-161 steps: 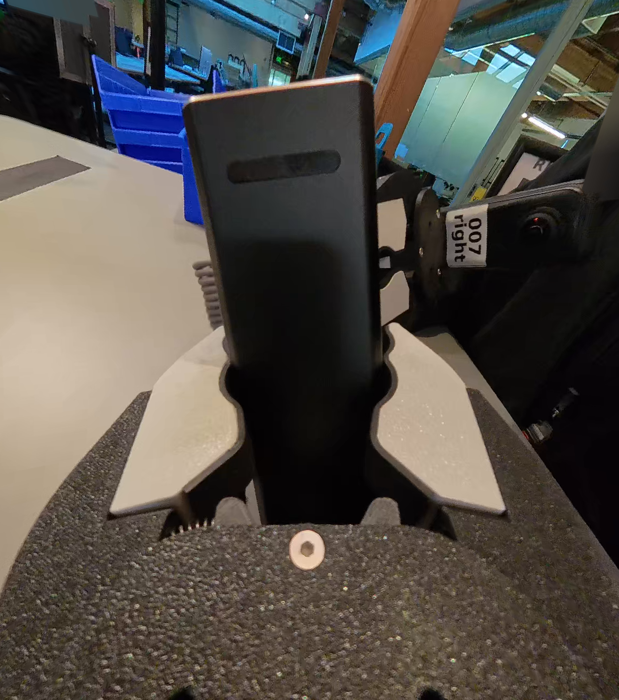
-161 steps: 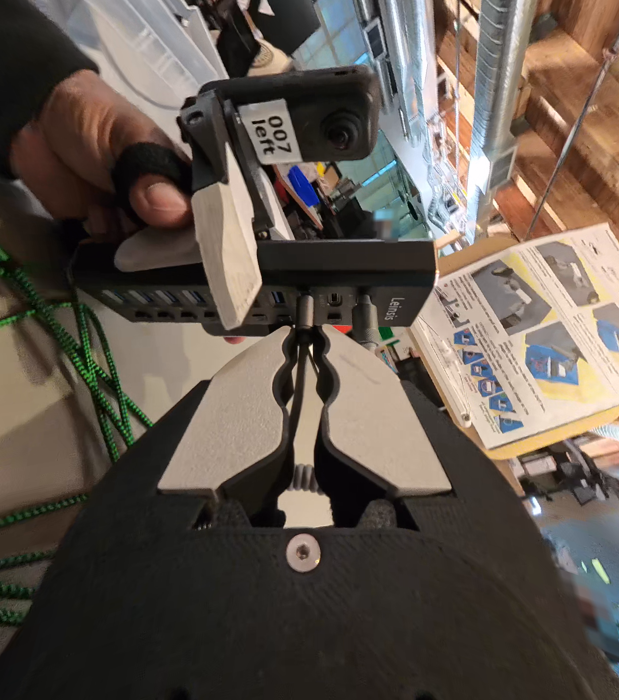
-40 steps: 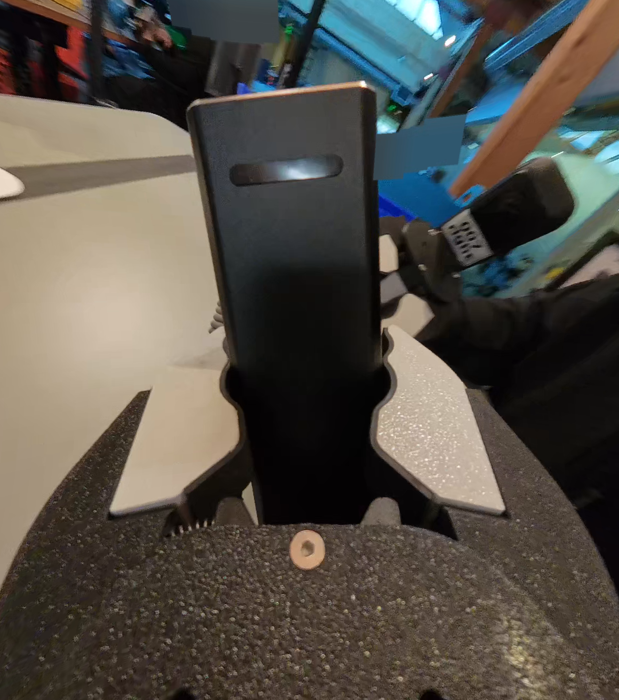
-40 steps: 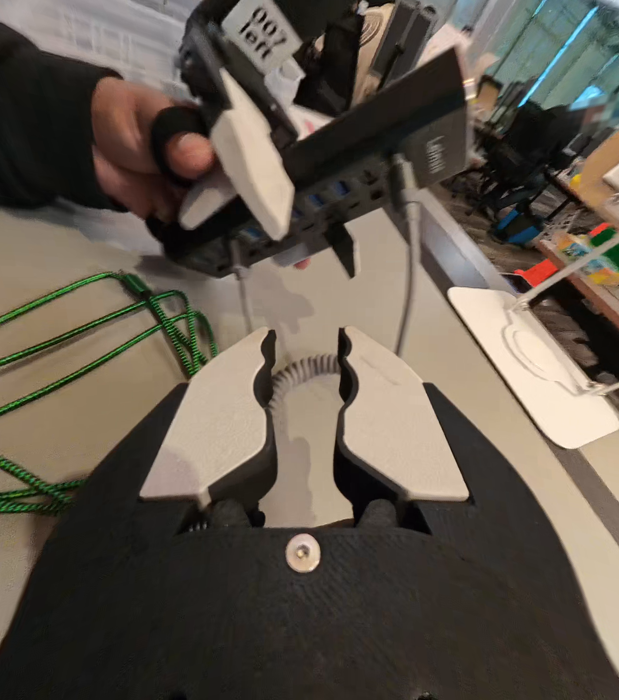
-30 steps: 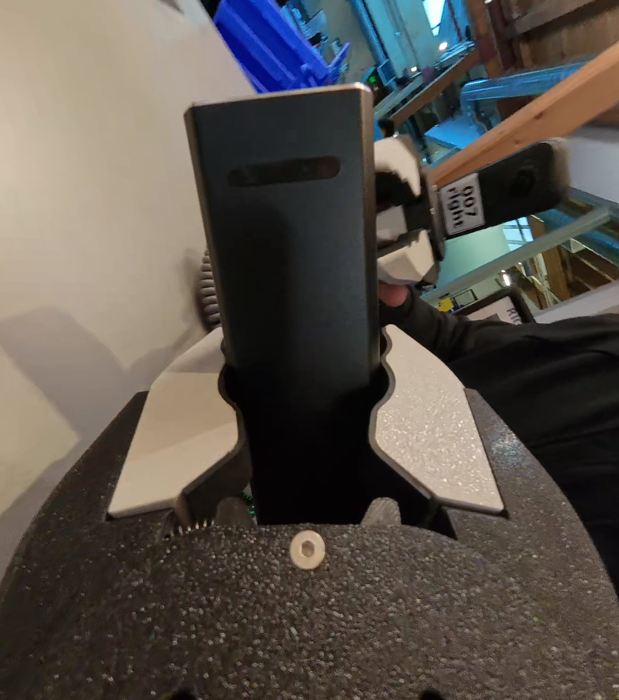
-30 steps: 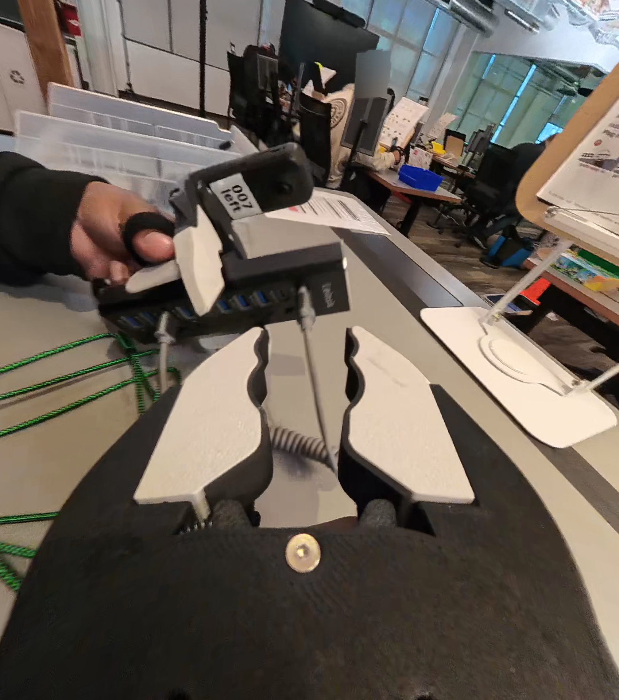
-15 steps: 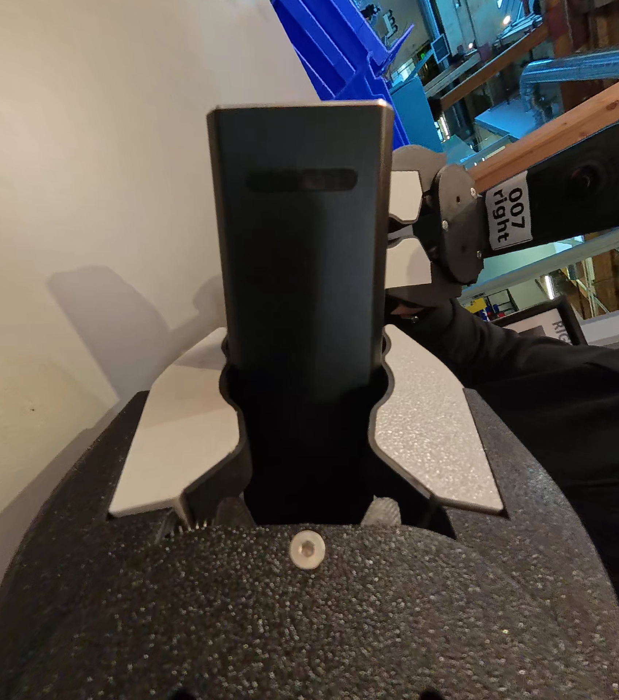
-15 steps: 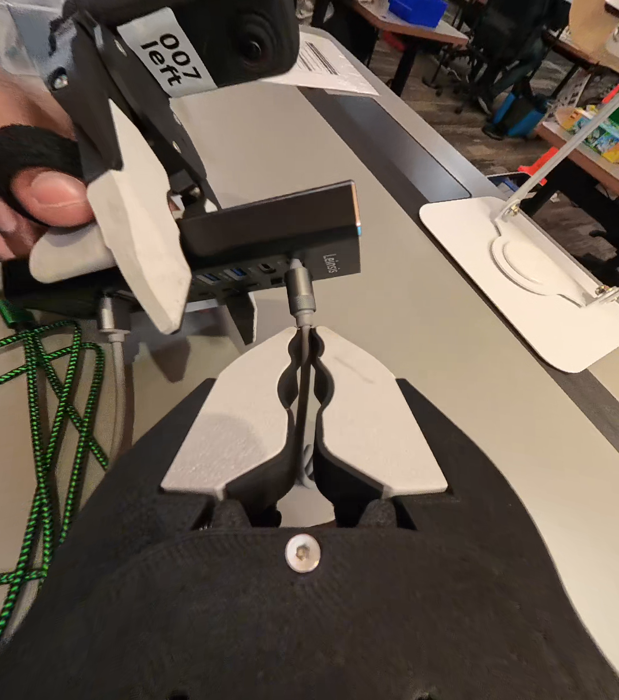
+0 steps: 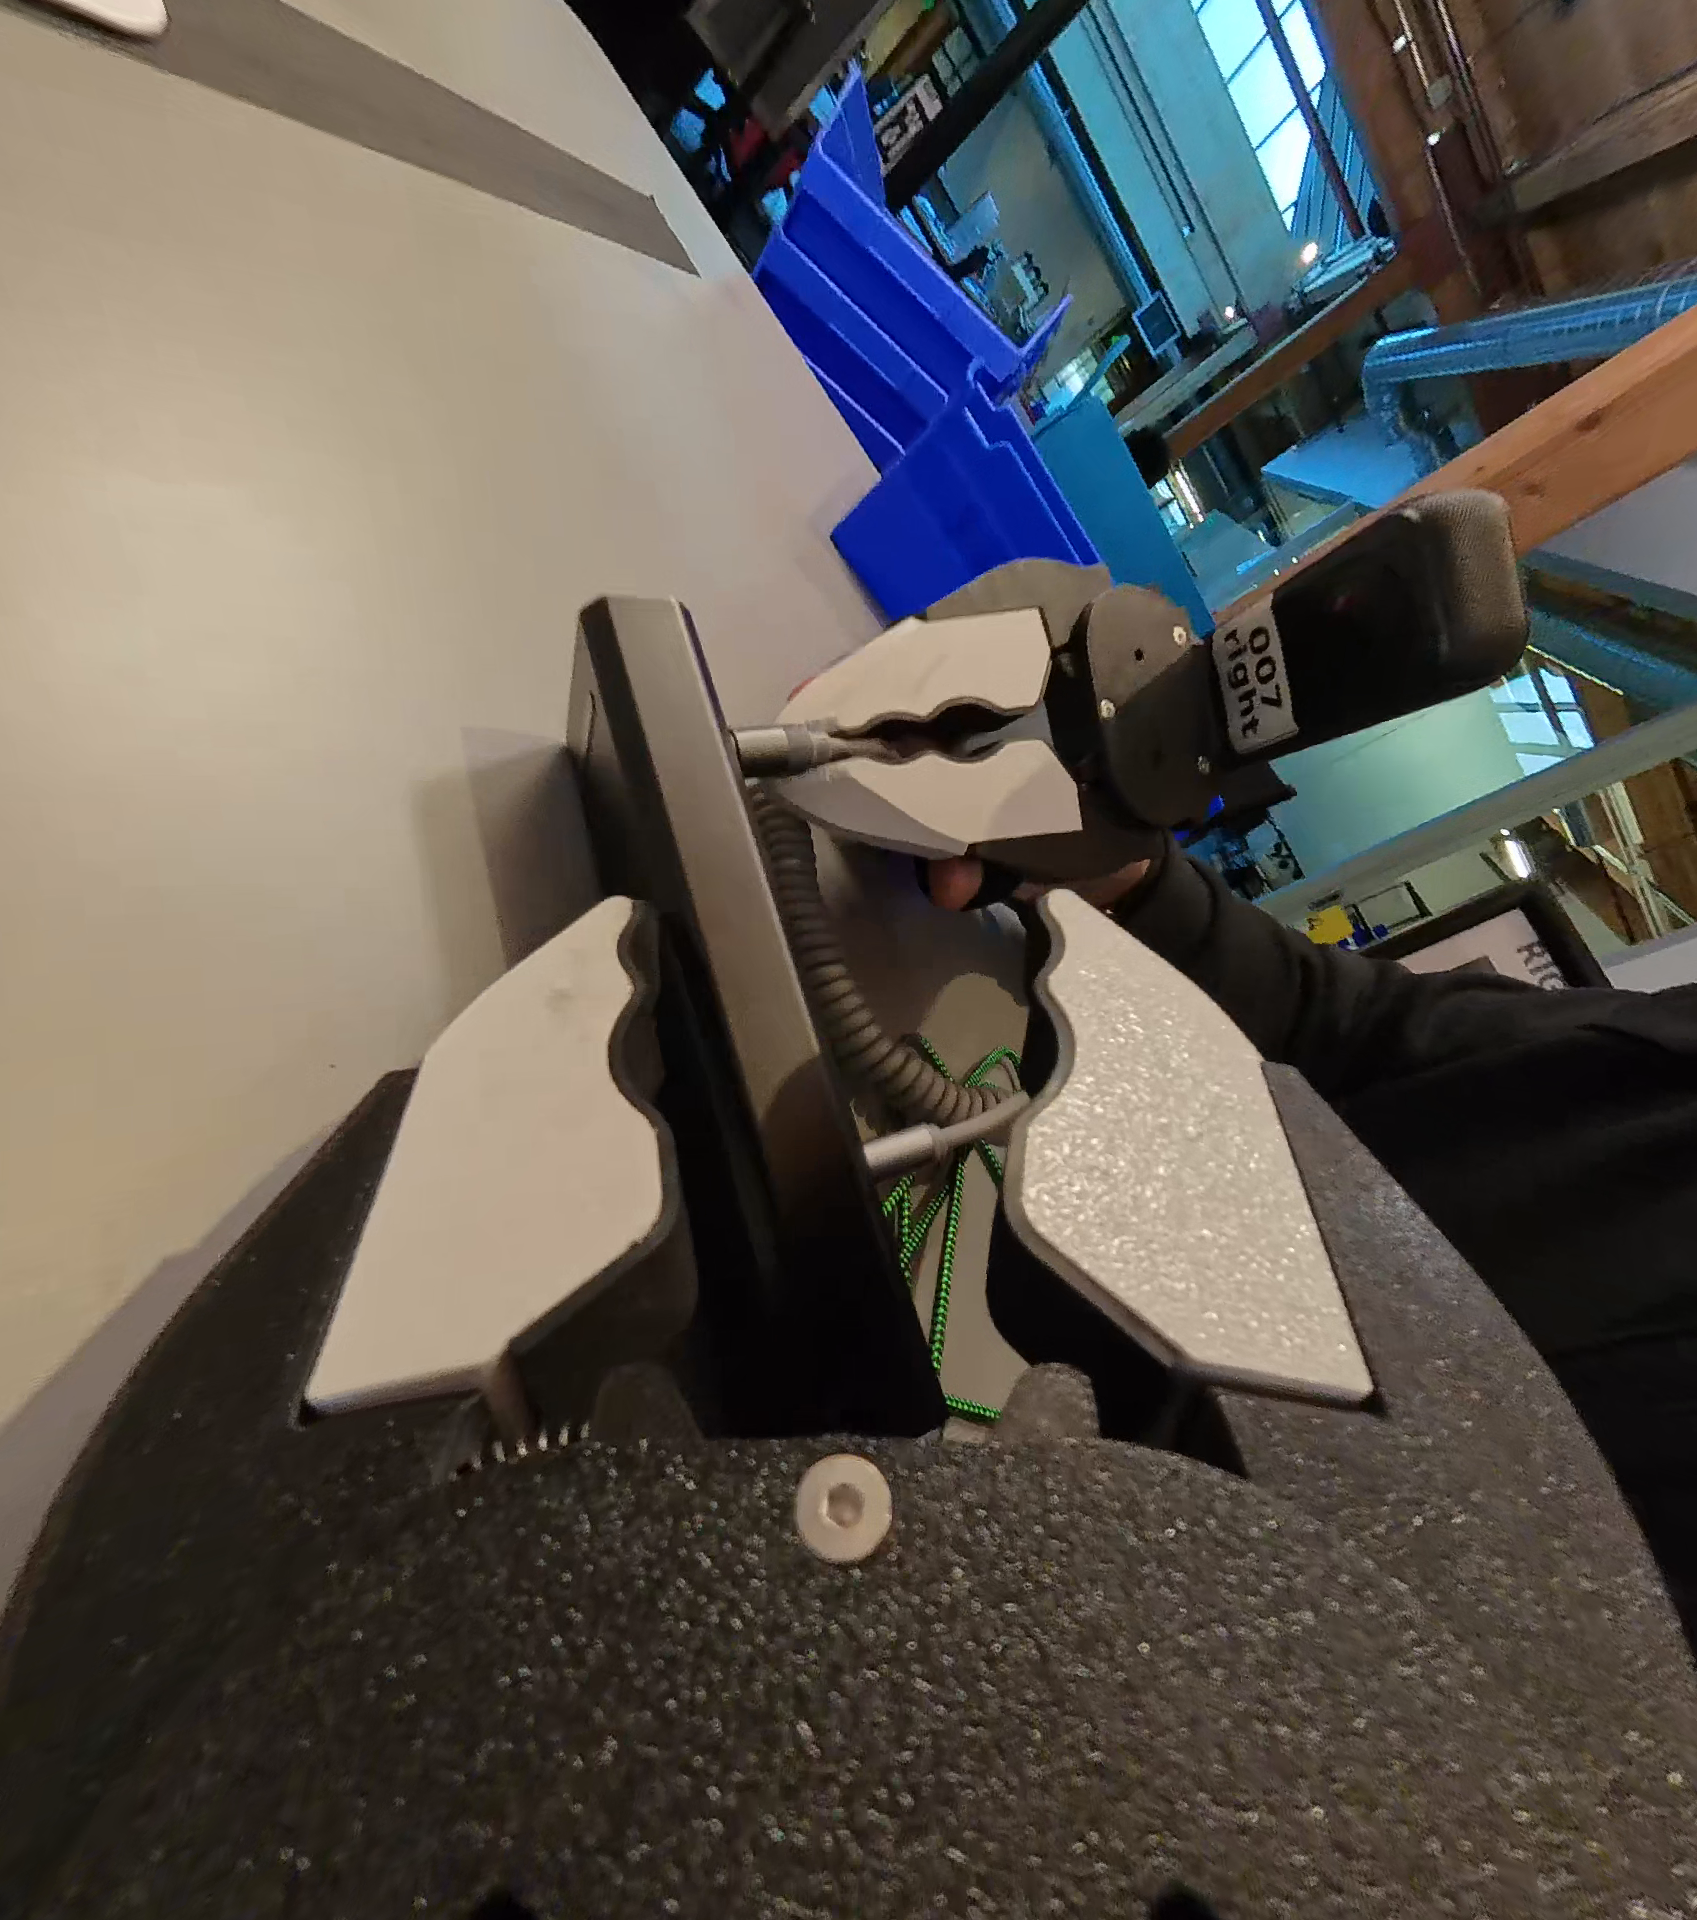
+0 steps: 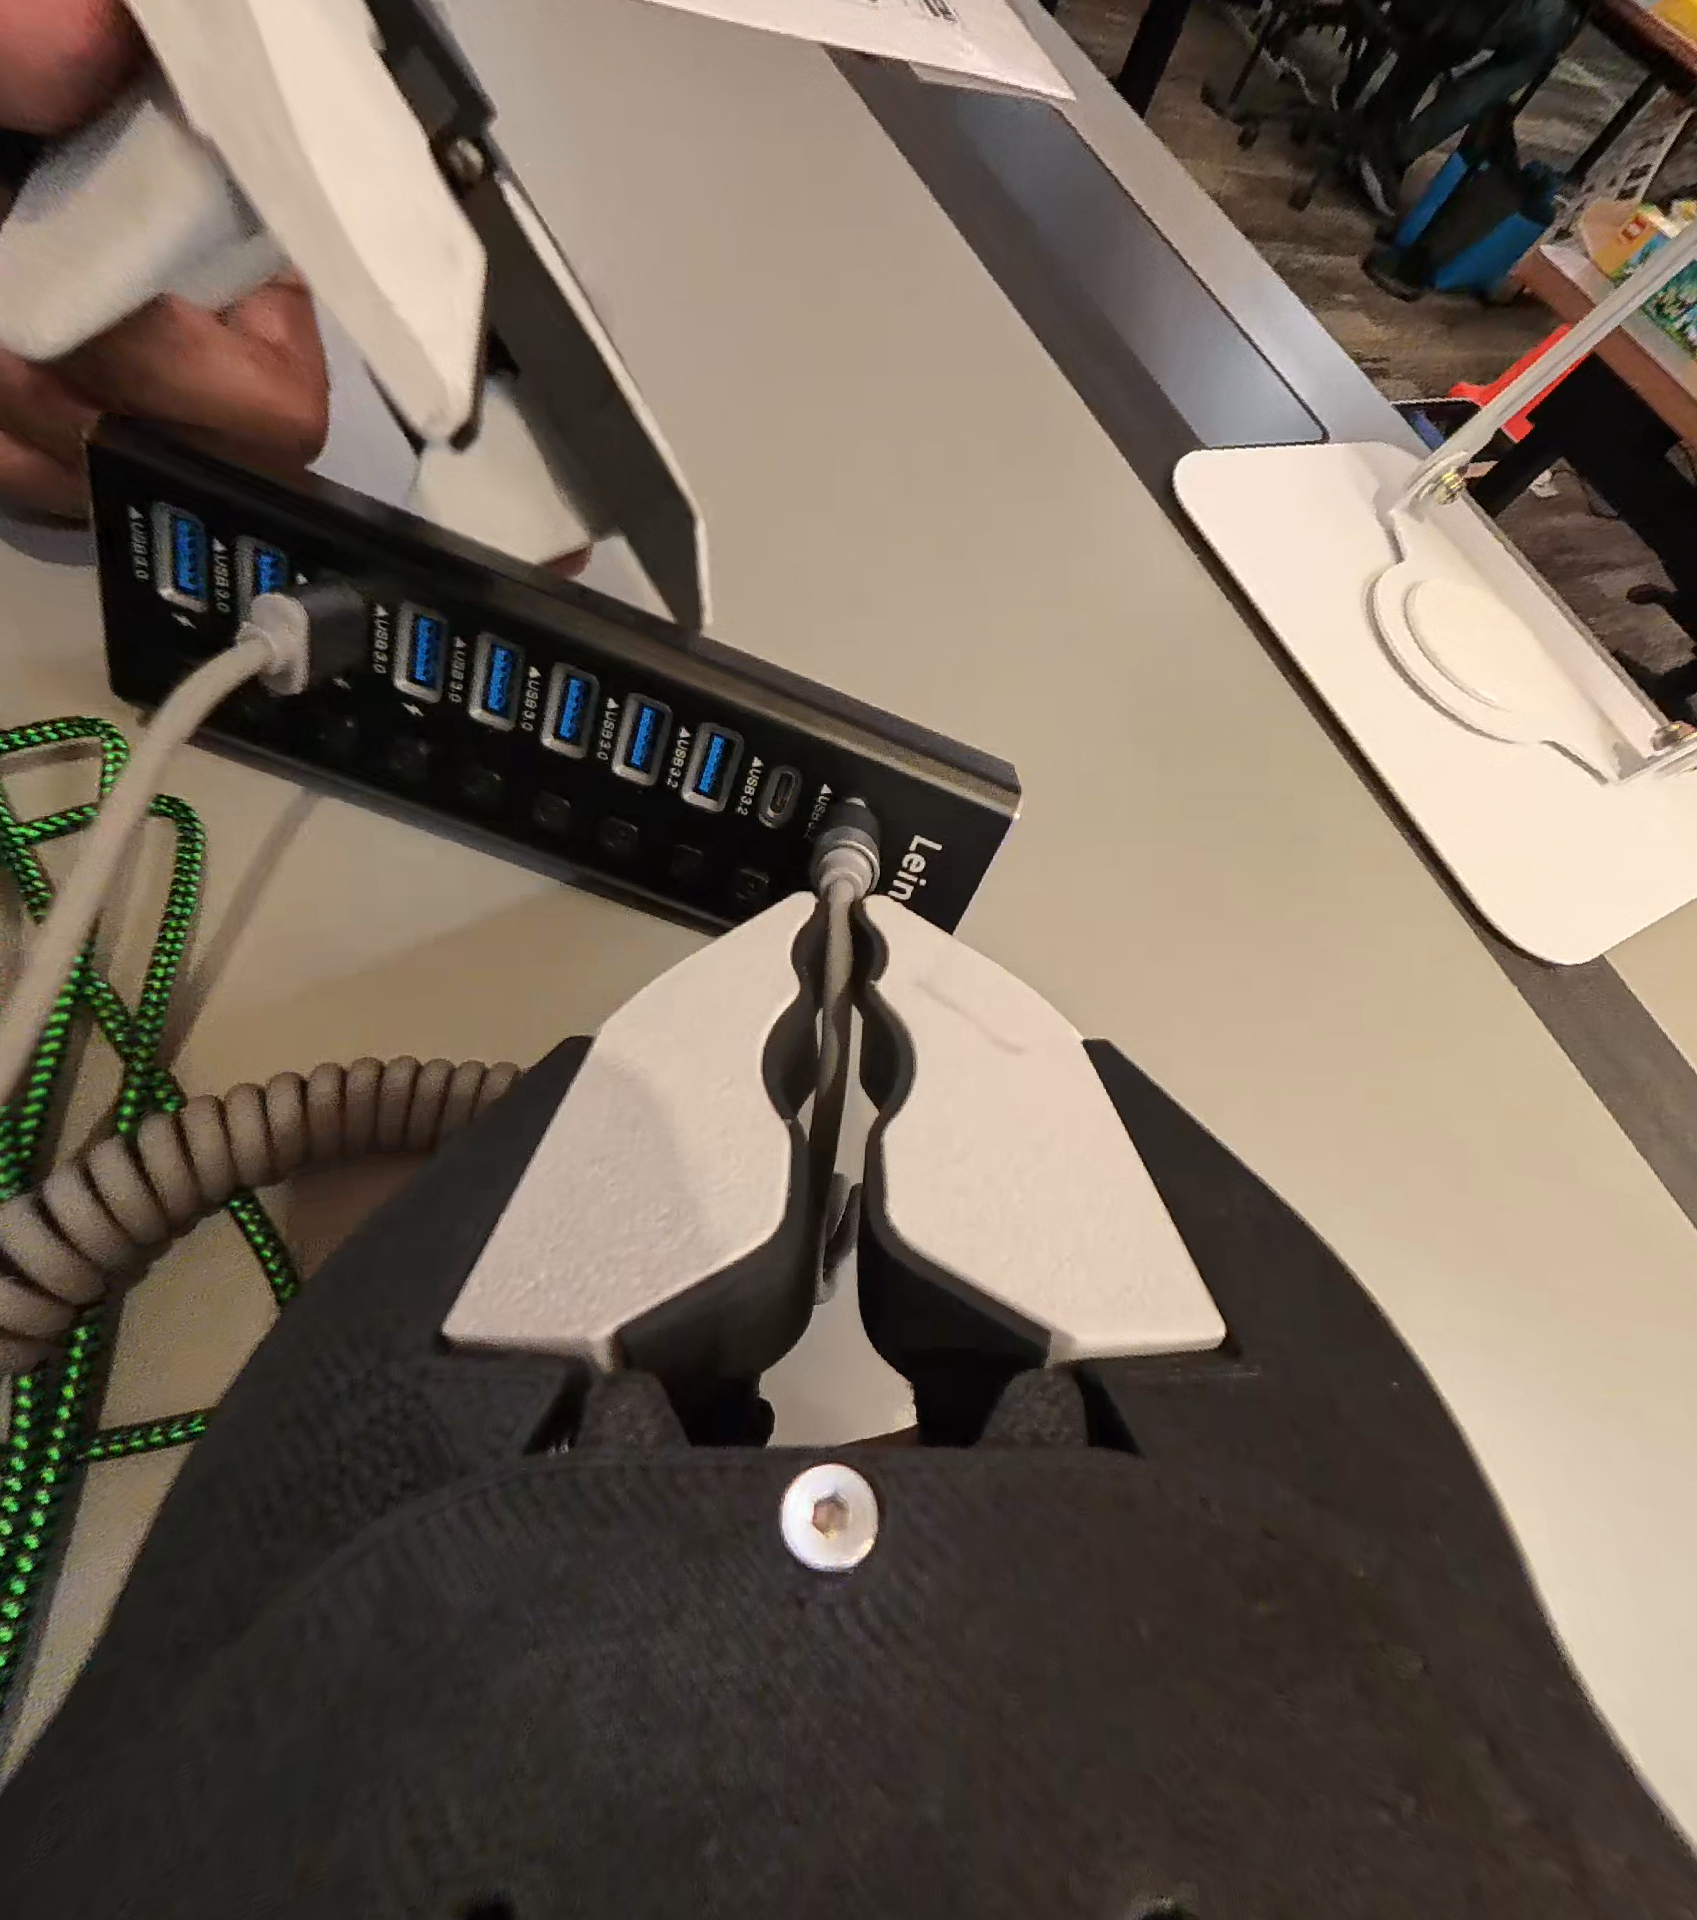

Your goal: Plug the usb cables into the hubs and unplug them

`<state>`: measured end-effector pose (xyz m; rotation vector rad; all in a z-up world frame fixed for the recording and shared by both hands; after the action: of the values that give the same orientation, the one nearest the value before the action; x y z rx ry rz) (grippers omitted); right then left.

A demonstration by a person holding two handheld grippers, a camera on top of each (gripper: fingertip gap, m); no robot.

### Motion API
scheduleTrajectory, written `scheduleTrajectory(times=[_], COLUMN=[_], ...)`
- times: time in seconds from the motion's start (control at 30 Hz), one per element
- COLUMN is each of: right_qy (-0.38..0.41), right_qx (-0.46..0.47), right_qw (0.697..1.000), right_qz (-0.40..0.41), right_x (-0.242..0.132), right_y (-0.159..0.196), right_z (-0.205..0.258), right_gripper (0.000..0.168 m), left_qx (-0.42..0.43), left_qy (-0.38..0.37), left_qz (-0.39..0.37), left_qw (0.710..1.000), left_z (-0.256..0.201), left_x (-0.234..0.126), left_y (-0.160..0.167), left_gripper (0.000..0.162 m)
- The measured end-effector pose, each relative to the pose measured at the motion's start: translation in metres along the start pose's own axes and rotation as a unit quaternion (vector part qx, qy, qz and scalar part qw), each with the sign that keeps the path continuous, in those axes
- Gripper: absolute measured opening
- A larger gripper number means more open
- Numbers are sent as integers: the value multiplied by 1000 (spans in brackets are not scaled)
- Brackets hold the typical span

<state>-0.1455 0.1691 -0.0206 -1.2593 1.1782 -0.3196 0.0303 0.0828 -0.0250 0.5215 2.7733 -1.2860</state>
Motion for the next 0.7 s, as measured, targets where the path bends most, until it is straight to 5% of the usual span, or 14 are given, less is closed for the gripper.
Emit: scheduleTrajectory(times=[0.53,0.7], right_qy=[36,30], right_qx=[-21,-77], right_qw=[999,997], right_qz=[6,10], right_x=[-33,-56], right_y=[7,-13], right_z=[-6,13], right_gripper=[18,7], left_qx=[74,83], left_qy=[-28,-42], left_qz=[39,45], left_qw=[996,995], left_z=[-15,-16], left_x=[7,7], left_y=[8,8], left_gripper=[66,64])
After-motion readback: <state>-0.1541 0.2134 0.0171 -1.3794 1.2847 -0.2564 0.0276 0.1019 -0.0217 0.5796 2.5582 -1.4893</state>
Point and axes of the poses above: each gripper's, where its closed fingertips meet, x out along the fingers, y out of its underside, z = x × y across the jaws, the point moved 9 cm from there along -x, back along the fingers, and after that the axes turned 9 degrees about x, right-handed, at the moved point
